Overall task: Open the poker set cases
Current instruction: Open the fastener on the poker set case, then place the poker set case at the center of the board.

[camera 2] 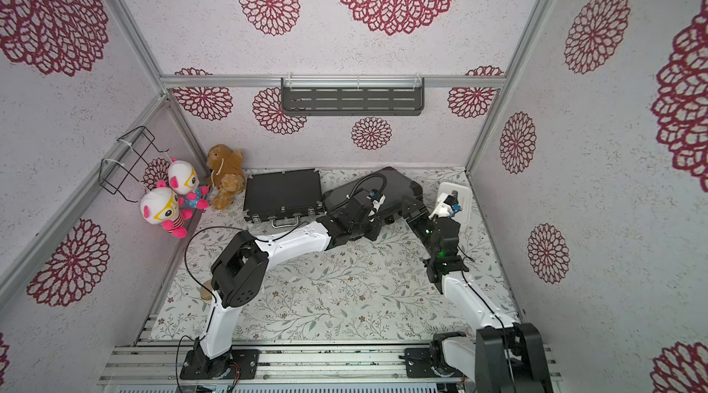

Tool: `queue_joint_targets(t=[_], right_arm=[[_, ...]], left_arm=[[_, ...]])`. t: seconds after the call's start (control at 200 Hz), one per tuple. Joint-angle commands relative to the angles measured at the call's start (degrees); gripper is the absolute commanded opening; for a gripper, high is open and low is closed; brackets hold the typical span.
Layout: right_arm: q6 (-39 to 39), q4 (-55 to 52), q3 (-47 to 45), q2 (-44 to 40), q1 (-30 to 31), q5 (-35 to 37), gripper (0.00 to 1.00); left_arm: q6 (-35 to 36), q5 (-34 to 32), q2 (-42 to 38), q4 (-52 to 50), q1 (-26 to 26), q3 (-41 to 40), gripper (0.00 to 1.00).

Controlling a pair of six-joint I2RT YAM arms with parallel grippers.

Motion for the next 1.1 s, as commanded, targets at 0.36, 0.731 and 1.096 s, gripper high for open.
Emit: queue_joint_targets(t=[0.36,0.731,1.096], right_arm=[[-20.6,-14.8,-10.9,-7.1,-0.7,12.8,0.72],[-27.9,-5.2,-21.3,-12.4,-0.7,12.5,0.75],[-25.2,-6.3,-17.5,-7.0,-1.0,-0.6,0.84]], left_arm=[[-1.2,4.9,-7.8,13.6,-2.7,-16.2,0.0],[10.3,-5.1,-7.6,10.0,-8.0,-21.6,0.0],[13.3,-13.5,-6.2,8.6,-9.4,-23.4,0.0]])
